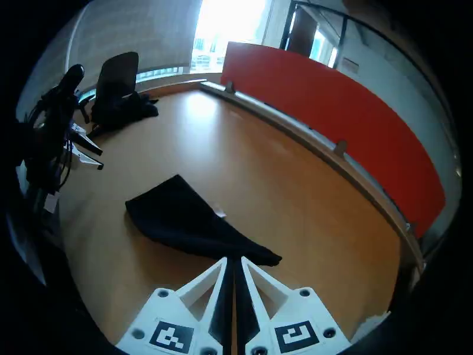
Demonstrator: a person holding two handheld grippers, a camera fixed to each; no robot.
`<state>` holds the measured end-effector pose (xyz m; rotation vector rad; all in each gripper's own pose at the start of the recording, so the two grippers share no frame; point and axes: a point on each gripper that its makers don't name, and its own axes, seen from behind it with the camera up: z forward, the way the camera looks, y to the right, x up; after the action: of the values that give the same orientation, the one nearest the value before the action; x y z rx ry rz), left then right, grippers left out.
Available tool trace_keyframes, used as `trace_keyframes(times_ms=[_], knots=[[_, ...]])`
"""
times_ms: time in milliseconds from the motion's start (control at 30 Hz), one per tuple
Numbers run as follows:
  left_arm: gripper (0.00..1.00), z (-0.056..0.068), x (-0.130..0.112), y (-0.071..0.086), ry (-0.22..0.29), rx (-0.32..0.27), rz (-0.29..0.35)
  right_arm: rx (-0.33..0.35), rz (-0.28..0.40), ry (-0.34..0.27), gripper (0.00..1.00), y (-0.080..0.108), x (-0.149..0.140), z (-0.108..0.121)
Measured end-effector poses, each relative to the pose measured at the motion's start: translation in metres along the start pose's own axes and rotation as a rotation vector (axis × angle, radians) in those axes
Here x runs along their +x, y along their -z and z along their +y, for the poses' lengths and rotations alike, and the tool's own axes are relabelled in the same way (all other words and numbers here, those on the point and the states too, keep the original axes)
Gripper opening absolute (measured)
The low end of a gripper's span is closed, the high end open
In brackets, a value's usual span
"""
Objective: Fold towel
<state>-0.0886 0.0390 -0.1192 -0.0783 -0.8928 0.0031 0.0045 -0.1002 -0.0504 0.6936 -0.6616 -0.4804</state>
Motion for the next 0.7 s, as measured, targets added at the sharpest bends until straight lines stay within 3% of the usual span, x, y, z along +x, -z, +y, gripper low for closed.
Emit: trace_keyframes(times_ms=[400, 700], knots=[[0.80, 0.004, 0.003, 0.001, -0.008, -0.003, 0.004, -0.031, 0.023, 0.025, 0.04, 0.016, 0.012, 0.016], [0.79, 0.006, 0.004, 0.000, -0.010, -0.004, 0.005, -0.021, 0.020, 0.036, 0.04, 0.016, 0.012, 0.012]])
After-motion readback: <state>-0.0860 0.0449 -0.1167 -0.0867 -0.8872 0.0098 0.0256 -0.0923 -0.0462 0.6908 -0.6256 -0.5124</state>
